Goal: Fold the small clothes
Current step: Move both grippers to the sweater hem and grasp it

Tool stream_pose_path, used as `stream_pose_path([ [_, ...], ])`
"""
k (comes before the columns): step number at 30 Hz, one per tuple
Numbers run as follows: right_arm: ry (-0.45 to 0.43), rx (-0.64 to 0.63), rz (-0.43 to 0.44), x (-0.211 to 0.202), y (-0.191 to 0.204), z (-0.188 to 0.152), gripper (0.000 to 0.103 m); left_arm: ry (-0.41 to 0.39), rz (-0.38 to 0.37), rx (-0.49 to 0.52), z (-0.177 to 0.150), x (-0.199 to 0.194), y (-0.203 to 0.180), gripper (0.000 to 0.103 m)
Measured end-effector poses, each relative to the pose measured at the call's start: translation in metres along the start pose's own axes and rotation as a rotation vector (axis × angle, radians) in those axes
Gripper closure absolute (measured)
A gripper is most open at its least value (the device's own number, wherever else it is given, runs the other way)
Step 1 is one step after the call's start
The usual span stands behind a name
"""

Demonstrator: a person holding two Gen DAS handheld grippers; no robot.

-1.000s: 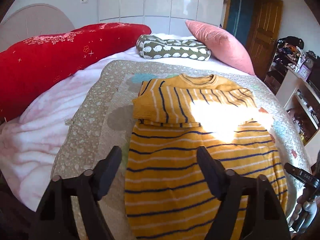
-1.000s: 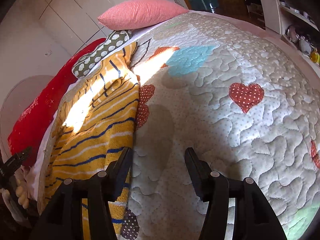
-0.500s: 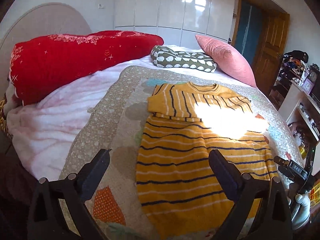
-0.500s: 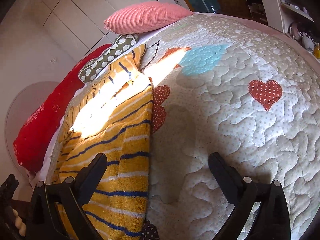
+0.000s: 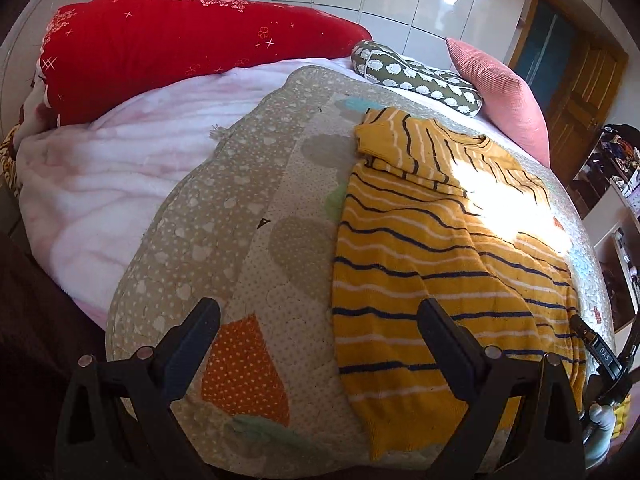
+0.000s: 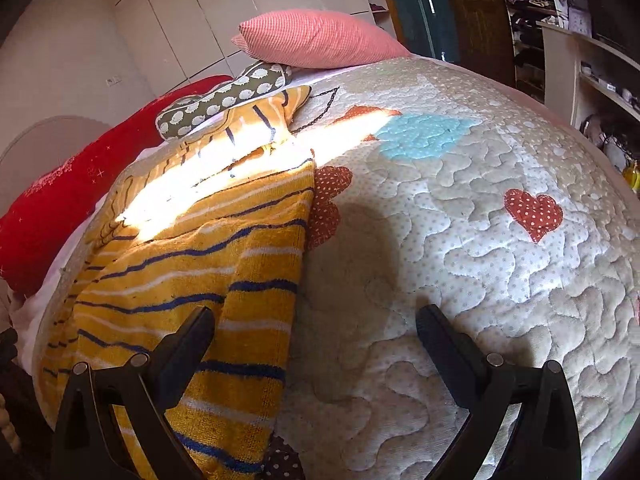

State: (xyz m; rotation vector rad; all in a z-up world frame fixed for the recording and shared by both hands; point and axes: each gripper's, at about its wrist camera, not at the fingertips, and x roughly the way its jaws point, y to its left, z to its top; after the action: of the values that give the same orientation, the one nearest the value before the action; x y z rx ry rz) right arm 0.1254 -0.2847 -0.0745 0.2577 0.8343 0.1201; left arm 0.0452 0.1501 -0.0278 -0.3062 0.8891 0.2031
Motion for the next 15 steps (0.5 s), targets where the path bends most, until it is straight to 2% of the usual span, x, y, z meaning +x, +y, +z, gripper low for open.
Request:
stream_pose_path([
  [2, 0.009, 0.007, 0.000, -0.001, -0.001, 0.001, 0.001, 0.026, -0.031, -0.014, -0.002, 0.003, 0.002, 0.004],
  [4, 0.015, 0.076, 0.024, -0.009, -0.008, 0.002, 0.001, 0.049, -0.065, -0.033, -0.005, 0.004, 0.002, 0.004],
  [8, 0.020, 0.233, 0.154, -0.036, -0.019, -0.005, 0.004, 0.096, -0.109, -0.030, -0.016, 0.010, 0.000, 0.004],
  [10, 0.037, 0.236, 0.202, -0.047, -0.016, -0.013, 0.012, 0.122, -0.116, -0.021, -0.024, 0.016, -0.003, 0.004],
  [11, 0.052, 0.225, 0.222, -0.050, -0.013, -0.017, 0.020, 0.141, -0.128, -0.023, -0.028, 0.020, -0.005, 0.004],
  [13, 0.084, 0.209, 0.269, -0.053, -0.007, -0.026, 0.022, 0.177, -0.157, -0.029, -0.034, 0.028, -0.007, 0.004],
  [15, 0.081, 0.180, 0.261, -0.058, -0.002, -0.034, 0.022, 0.209, -0.184, -0.029, -0.039, 0.034, -0.012, 0.004],
])
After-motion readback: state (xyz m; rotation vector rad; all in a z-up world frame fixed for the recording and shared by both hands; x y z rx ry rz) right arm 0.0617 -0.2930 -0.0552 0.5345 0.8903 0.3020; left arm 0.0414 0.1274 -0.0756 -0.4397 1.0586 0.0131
